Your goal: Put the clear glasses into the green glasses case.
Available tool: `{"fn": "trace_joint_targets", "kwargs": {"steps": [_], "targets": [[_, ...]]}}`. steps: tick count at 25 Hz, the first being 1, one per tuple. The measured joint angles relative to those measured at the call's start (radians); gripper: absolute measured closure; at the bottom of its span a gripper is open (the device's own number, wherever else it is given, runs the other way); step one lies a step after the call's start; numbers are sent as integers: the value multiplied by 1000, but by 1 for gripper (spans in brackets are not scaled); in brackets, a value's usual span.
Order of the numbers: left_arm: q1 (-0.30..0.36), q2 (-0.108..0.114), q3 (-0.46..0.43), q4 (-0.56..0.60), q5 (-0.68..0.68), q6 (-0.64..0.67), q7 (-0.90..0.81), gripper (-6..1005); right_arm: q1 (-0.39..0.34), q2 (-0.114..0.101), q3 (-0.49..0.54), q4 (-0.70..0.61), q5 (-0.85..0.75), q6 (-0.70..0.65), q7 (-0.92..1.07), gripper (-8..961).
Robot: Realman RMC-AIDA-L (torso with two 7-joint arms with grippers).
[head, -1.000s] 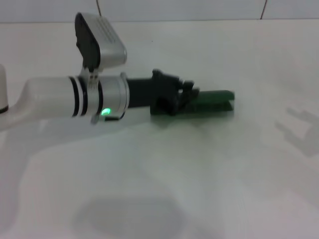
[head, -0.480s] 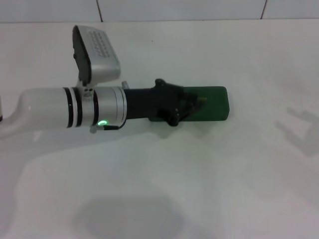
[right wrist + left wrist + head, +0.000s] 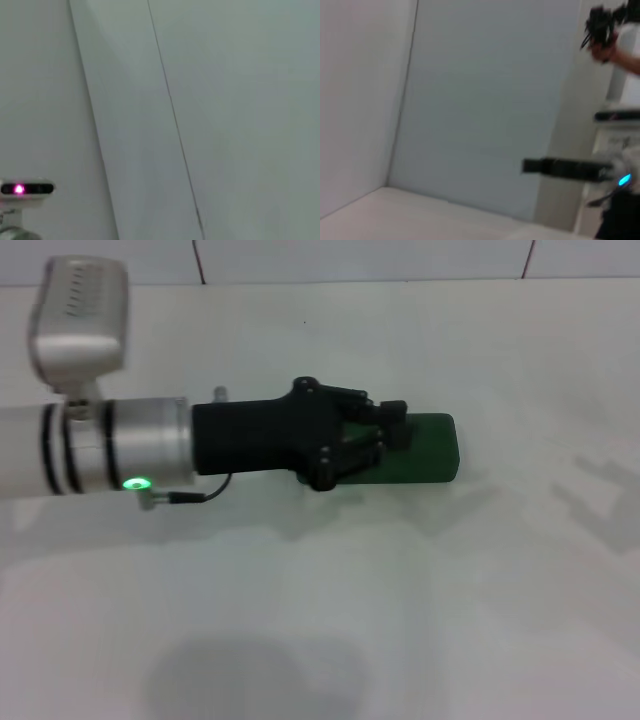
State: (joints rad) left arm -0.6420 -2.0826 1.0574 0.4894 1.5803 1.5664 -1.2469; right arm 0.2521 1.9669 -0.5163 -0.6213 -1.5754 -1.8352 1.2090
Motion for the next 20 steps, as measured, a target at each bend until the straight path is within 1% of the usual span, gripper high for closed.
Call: {"fn": "trace_joint_targets", "kwargs": {"steps": [2,4,6,8,9,10,11,13,14,18,20], "targets": [[19,16,-6,18,-4,73,-44,734,11,2,-12,-4,-15,0,3,409],[47,33,-8,26,-19,161,-31,720,29,3,-42,-14,-43,-8,4,408],[95,50,-11,58,-41,225,25,705,49,4,-88,-22,-60,-26,8,407],[152,71,-32,100,-64,245,20,691,76,7,-152,-25,-65,-48,11,406],[172,80,-44,109,-70,247,3,644,88,9,-184,-28,-68,-54,12,405],[187,92,-54,107,-71,250,-14,597,118,14,-254,-42,-84,-54,26,405],[200,106,-59,102,-69,253,-30,549,118,14,-254,-42,-84,-54,26,404],[212,125,-56,96,-64,259,-49,455,154,17,-307,-53,-106,-43,50,403],[218,132,-55,96,-59,264,-57,446,171,20,-322,-56,-113,-38,58,378],[223,139,-59,93,-24,265,-60,408,219,38,-346,-63,-127,-36,64,278],[224,139,-58,91,-19,265,-64,408,234,43,-349,-64,-132,-34,64,274]]}}
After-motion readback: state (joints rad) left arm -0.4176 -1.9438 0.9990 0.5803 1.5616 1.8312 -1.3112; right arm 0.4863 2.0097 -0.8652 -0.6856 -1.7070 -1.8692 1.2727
